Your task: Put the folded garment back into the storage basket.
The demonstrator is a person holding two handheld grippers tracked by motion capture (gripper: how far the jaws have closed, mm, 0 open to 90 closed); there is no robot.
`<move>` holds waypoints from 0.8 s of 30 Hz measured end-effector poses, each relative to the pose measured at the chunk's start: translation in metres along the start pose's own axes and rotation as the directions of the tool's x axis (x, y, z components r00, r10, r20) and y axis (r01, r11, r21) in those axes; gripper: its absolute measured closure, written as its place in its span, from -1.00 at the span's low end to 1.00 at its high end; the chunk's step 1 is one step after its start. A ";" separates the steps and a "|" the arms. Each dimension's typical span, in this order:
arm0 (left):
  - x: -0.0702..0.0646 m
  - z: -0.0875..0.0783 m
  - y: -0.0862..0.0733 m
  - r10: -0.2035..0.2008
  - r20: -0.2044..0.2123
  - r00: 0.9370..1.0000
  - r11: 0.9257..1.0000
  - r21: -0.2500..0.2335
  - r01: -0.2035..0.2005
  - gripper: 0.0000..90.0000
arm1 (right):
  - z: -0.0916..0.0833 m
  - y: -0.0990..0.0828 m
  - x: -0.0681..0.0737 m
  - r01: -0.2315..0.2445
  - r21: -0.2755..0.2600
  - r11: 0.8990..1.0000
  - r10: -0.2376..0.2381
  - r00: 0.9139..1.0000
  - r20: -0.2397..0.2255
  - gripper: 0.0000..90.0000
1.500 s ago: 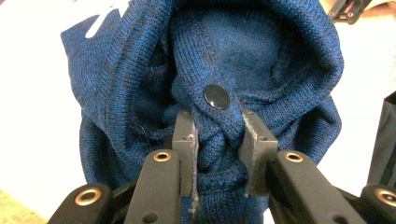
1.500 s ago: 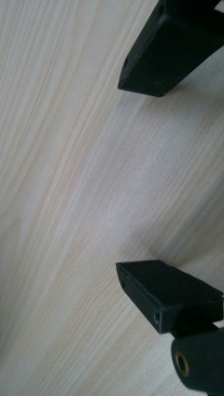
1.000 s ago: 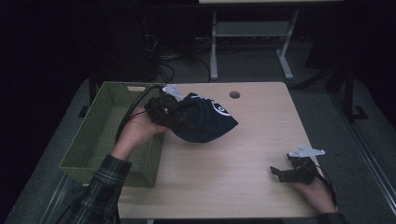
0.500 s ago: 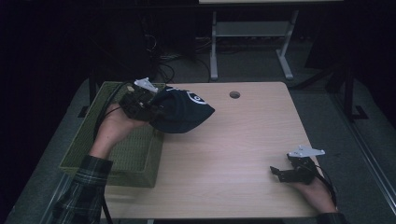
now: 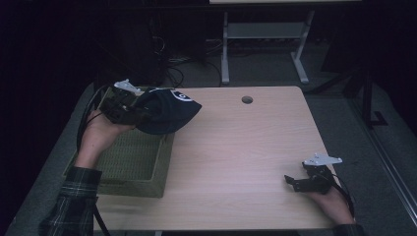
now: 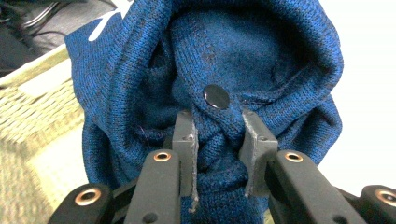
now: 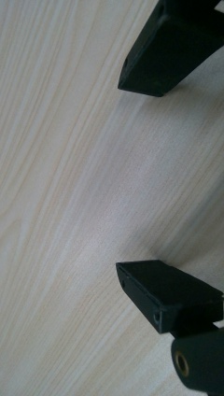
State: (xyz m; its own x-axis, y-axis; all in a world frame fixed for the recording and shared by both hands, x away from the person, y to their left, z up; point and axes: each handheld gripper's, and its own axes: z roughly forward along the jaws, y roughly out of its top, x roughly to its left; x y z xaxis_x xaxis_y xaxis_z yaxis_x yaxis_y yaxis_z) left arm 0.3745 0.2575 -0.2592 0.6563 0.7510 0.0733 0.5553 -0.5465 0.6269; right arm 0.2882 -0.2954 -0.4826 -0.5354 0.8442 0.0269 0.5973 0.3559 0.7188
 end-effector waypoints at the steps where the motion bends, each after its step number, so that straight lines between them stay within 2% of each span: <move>1: 0.002 -0.001 -0.002 -0.007 -0.007 1.000 1.000 0.002 0.007 0.56 | 0.000 0.000 0.000 0.001 0.000 1.000 -0.001 1.000 0.000 -0.77; 6: 0.014 -0.007 -0.014 -0.046 -0.040 0.998 0.999 0.000 0.046 0.56 | 0.000 0.000 0.000 -0.001 0.000 1.000 0.001 1.000 0.000 -0.77; 11: 0.029 -0.011 -0.030 -0.092 -0.081 0.993 0.996 0.006 0.092 0.56 | 0.000 0.000 0.000 -0.001 0.000 1.000 0.001 1.000 0.001 -0.77; 16: 0.039 -0.012 -0.041 -0.124 -0.092 0.988 0.992 0.006 0.125 0.56 | 0.000 0.000 0.000 -0.001 0.000 1.000 0.001 1.000 0.001 -0.77; 24: 0.051 0.002 -0.062 -0.169 -0.143 0.975 0.984 0.032 0.176 0.56 | 0.000 0.000 0.000 -0.001 0.000 1.000 0.001 1.000 0.001 -0.77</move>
State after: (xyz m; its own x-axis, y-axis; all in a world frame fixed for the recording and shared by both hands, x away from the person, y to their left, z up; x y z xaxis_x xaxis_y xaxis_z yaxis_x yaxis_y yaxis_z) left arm 0.3743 0.3291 -0.2956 0.4725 0.8780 0.0765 0.6783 -0.4177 0.6045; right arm 0.2883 -0.2955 -0.4826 -0.5340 0.8450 0.0271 0.5982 0.3550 0.7184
